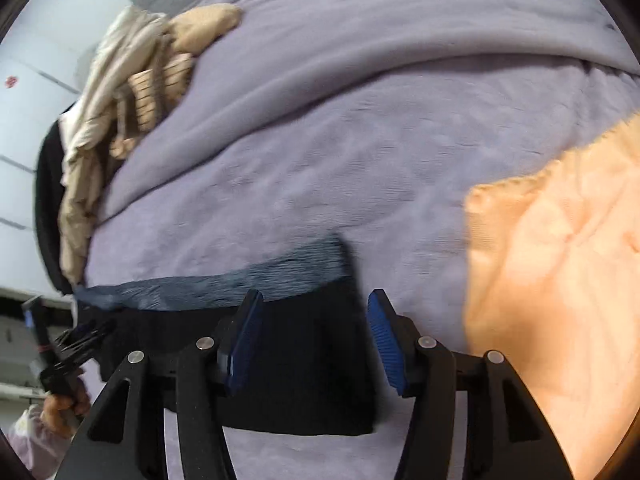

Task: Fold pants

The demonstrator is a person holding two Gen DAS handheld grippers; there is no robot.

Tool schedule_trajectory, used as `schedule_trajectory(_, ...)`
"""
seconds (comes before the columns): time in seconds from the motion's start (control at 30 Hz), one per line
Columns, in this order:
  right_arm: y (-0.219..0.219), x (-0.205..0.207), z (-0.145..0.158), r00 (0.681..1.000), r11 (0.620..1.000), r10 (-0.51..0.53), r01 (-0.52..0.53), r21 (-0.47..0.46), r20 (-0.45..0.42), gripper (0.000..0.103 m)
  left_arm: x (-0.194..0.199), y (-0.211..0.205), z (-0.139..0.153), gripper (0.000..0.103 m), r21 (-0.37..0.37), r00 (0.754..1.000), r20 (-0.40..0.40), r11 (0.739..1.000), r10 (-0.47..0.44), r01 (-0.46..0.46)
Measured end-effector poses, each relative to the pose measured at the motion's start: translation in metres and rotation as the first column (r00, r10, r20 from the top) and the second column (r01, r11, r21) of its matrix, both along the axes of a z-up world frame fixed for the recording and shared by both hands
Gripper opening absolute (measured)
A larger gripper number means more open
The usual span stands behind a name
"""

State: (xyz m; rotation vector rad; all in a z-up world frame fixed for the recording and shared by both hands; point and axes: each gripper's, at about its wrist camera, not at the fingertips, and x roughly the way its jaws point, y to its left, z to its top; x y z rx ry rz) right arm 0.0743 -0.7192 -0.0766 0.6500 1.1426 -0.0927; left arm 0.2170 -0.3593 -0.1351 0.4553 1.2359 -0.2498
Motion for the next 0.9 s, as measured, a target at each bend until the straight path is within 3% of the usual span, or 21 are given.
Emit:
schedule_trajectory(0.1, 0.046, 0.034, -0.039, 0.981, 0.984, 0.153, -0.162, -0.071, -0.118, 0.059, 0.023, -0.005, -0.026, 0.078, 0.020, 1.000, 0.011, 0.999, 0.029, -0.029)
schedule_trajectory(0.17, 0.048, 0.039, -0.063, 0.973, 0.980, 0.149, -0.169, -0.103, -0.177, 0.051, 0.039, 0.007, -0.028, 0.088, -0.002, 0.996, -0.013, 0.996, 0.088, -0.088)
schedule_trajectory(0.2, 0.041, 0.038, -0.065, 0.977, 0.986, 0.117, -0.135, -0.096, -0.177, 0.041, 0.044, 0.014, -0.023, 0.088, -0.008, 0.994, -0.012, 0.994, 0.104, -0.105)
schedule_trajectory(0.27, 0.028, 0.035, -0.054, 0.983, 0.992, 0.058, -0.076, -0.101, -0.174, 0.037, 0.046, 0.035, -0.004, 0.088, 0.010, 0.992, 0.035, 0.993, 0.121, -0.121)
schedule_trajectory(0.33, 0.035, 0.043, -0.033, 0.987, 0.989, 0.123, -0.131, -0.074, -0.099, 0.042, 0.045, 0.065, 0.016, 0.088, -0.023, 0.988, 0.050, 0.989, 0.145, -0.144)
schedule_trajectory(0.4, 0.054, 0.064, -0.017, 0.972, 0.973, 0.232, -0.232, 0.005, -0.036, 0.042, 0.044, 0.096, 0.028, 0.088, -0.031, 0.984, 0.051, 0.985, 0.169, -0.168)
schedule_trajectory(0.47, 0.086, 0.093, -0.005, 0.942, 0.939, 0.336, -0.337, 0.066, 0.027, 0.042, 0.046, 0.121, 0.031, 0.088, -0.013, 0.982, 0.064, 0.984, 0.179, -0.179)
schedule_trajectory(0.53, 0.135, 0.127, 0.007, 0.889, 0.888, 0.451, -0.456, 0.061, 0.076, 0.045, 0.047, 0.143, 0.033, 0.088, 0.004, 0.979, 0.077, 0.982, 0.189, -0.190)
schedule_trajectory(0.63, 0.207, 0.173, 0.007, 0.815, 0.814, 0.573, -0.578, 0.057, 0.082, 0.048, 0.057, 0.177, 0.029, 0.088, -0.008, 0.975, 0.085, 0.979, 0.205, -0.205)
schedule_trajectory(0.9, 0.415, 0.288, -0.016, 0.672, 0.664, 0.733, -0.741, 0.102, 0.104, 0.048, 0.078, 0.267, 0.008, 0.088, -0.025, 0.967, 0.106, 0.973, 0.230, -0.229)
